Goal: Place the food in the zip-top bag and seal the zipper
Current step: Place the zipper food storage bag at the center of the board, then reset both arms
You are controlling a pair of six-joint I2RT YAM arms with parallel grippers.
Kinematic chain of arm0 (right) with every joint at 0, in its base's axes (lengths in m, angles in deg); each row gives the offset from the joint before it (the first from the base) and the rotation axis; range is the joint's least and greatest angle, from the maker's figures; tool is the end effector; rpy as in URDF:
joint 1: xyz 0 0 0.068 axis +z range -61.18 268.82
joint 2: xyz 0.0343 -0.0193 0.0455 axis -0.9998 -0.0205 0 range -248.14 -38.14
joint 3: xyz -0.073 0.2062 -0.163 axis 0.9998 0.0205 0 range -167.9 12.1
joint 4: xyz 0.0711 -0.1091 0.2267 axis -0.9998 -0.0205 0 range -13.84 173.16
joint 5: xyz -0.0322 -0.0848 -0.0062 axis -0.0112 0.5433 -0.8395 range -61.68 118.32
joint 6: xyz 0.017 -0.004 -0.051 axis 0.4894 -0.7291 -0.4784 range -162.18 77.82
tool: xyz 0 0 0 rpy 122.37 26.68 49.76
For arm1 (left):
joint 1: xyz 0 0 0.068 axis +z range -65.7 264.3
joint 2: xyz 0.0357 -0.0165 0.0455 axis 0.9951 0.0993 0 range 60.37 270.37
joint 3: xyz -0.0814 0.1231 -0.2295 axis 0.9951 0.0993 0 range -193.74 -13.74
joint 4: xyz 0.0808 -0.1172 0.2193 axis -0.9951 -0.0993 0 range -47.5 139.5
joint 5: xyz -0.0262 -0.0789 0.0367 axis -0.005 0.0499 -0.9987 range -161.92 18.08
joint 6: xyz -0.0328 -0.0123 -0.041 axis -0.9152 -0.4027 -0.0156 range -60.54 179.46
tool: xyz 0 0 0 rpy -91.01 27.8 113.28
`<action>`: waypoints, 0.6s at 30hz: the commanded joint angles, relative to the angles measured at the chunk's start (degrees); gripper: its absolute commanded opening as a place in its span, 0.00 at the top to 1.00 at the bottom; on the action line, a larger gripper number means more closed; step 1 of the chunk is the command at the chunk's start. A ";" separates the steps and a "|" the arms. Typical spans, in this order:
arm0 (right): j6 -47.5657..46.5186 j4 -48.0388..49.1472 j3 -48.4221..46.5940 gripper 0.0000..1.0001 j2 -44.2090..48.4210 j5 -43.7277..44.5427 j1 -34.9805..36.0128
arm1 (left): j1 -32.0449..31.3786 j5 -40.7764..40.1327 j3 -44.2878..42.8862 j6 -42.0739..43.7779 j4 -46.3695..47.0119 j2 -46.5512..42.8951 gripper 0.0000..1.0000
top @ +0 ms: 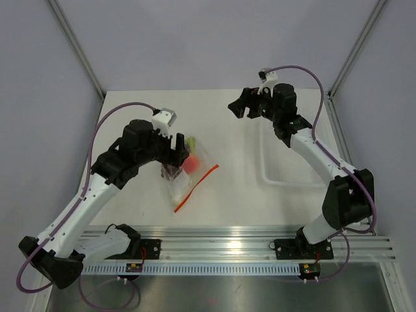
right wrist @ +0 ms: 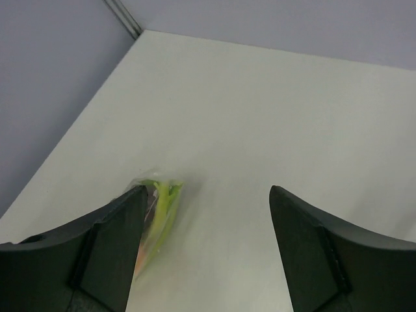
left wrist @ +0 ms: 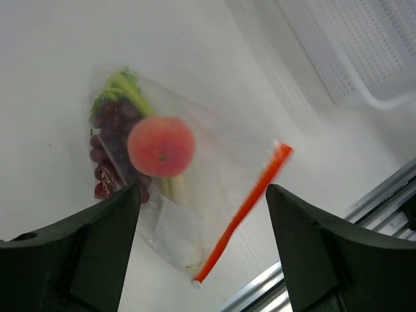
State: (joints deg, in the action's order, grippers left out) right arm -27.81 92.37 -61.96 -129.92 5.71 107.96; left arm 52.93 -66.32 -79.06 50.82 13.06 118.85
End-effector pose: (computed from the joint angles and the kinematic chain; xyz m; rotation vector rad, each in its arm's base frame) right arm 0.3598 0.1394 0.3442 -0.3726 1.7297 0.7668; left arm 0.1802 -0.1140 0.3733 0.4786 2.0736 -0.5214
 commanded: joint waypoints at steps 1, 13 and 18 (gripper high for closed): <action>-1.89 -16.11 -3.70 0.17 9.68 10.90 -0.15 | 0.17 -3.05 -5.42 -1.81 -0.64 -0.03 0.18; 8.73 -58.59 0.13 0.00 29.89 45.71 -0.15 | 0.17 -4.29 -7.19 -7.17 -4.86 -2.31 0.01; 13.75 -65.37 5.76 0.01 35.44 53.54 -0.15 | 0.17 -2.89 -6.22 -9.28 -6.70 -1.36 0.01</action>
State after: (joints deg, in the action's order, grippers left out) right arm -18.28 35.45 -58.92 -95.67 50.21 107.94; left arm 52.95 -69.31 -84.85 43.71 7.26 117.45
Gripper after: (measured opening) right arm 0.993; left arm 0.988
